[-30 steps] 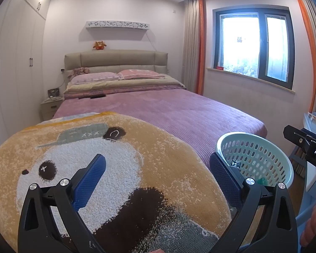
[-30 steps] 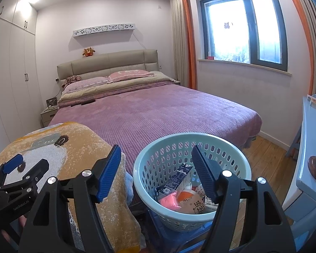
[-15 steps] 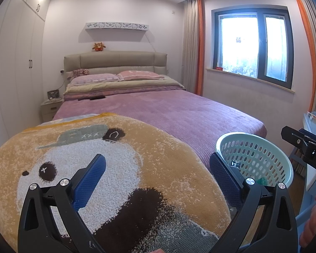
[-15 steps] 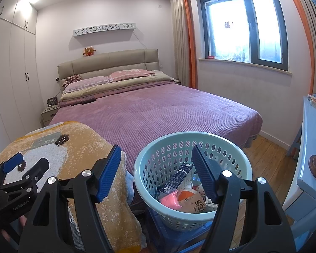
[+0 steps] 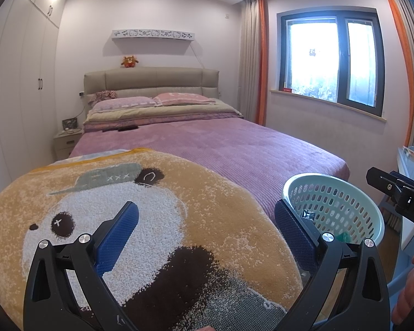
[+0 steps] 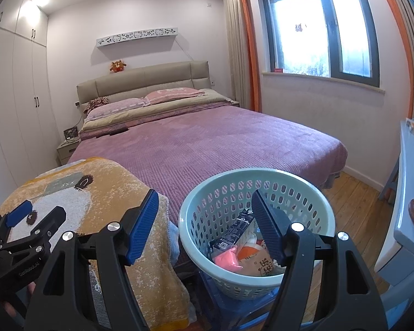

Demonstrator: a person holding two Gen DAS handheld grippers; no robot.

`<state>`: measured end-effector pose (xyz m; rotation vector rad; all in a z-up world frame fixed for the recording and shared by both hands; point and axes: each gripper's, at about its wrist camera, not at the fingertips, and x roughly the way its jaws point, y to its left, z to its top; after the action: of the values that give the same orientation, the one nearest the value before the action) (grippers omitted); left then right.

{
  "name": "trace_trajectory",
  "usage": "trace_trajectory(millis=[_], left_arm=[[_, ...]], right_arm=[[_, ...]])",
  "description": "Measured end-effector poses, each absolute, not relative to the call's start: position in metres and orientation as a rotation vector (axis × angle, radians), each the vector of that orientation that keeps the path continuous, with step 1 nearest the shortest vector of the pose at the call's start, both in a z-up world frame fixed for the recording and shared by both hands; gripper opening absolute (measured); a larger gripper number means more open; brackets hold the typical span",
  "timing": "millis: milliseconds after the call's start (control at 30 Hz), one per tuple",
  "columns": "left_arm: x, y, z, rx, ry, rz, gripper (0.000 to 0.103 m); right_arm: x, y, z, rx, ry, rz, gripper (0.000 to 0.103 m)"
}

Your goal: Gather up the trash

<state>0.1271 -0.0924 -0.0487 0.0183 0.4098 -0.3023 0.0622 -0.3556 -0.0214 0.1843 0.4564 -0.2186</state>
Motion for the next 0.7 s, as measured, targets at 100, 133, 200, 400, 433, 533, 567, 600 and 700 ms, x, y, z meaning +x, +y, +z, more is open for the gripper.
trace_trajectory(millis=[100,133,200,400,433,533,567,600,700], left_arm=[[0.1273,-0.0926,-0.0479,0.019,0.409,-0.302,0.096],[0.1273,-0.0927,-0.0479,0.019,0.409,-0.302,0.096],[0.1269,-0.0925,-0.0478,0.021,0.407,-0.303,0.096],[0.1269,-0.0922,-0.0468,0.022,0.406,-0.303,0.096],[0.1269,-0.0923,-0.0468,0.022,0.406,-0.303,0.096],[0.1267,-0.0924,-0.0467,0.024,0.404,-0.304,0.096],[0.1265,-0.0925,-0.0465,0.024,0.403,-0.304,0.096],[0.1262,-0.0928,-0.0462,0.026,0.400,-0.304,0.096],[0.1261,-0.0937,-0.0450,0.031,0.398,-0.306,0.096]], right_arm=[[0.0627,-0.3565,-0.0214,0.184,0.457,-0.224,0.066],[0.0624,-0.3568,-0.0216,0.184,0.457,-0.224,0.066],[0.0625,-0.3568,-0.0217,0.186,0.457,-0.223,0.066],[0.0622,-0.3570,-0.0231,0.184,0.458,-0.224,0.066],[0.0623,-0.3571,-0.0231,0.183,0.458,-0.223,0.066],[0.0623,-0.3567,-0.0232,0.183,0.458,-0.224,0.066],[0.0624,-0.3568,-0.0232,0.183,0.458,-0.223,0.066],[0.0626,-0.3564,-0.0232,0.183,0.458,-0.222,0.066],[0.0622,-0.3565,-0.0235,0.183,0.460,-0.224,0.066]])
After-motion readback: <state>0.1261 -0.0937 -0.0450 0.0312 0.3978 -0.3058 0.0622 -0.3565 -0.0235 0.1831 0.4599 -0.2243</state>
